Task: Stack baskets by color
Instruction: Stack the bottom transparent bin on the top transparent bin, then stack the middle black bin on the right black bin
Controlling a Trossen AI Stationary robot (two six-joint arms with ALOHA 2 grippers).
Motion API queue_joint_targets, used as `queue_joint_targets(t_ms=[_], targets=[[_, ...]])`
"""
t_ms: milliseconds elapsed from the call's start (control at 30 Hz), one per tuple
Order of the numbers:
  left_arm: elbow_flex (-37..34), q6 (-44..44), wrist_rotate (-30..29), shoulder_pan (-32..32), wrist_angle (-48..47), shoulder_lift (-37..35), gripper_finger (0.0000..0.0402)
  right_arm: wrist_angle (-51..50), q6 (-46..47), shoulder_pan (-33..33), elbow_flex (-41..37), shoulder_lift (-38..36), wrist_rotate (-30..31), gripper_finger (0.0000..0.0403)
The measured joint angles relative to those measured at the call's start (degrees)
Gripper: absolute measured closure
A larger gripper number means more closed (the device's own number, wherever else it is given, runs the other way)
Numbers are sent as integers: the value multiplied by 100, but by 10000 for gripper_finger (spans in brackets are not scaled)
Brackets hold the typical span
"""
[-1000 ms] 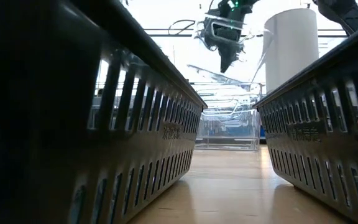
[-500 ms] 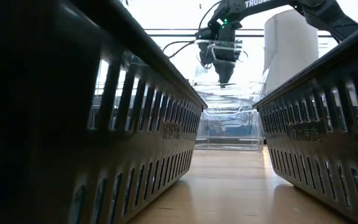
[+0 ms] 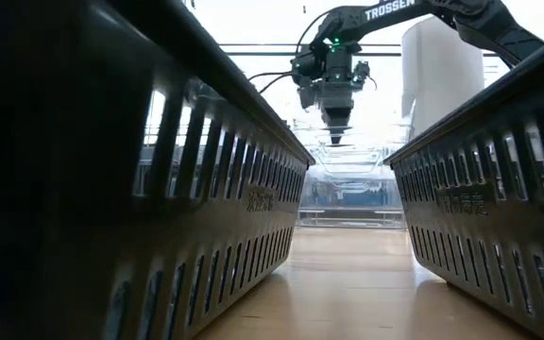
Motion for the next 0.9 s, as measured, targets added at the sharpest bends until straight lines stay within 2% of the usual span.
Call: queue_joint_targets(t_ms=[300,467,533,700,833,900], targets=[[2,0,0,0,0,0,285,-6,172,67,-2,-10,-64,304],[1,0,0,-1,0,-1,285,-18,145,38,-4,-11,427,297],[1,0,0,-2,0,0,285,-1,153,-17,-4,-13,431,296],[1,0,0,-1,0,0,285,297,172,-99,-4,-13,136,296],[0,0,0,0,0,0,285,1110,282,71,-4,-13,-440,296],[1,0,0,-1,0,0,285,1634,267,256,-4,-13,-511,296]])
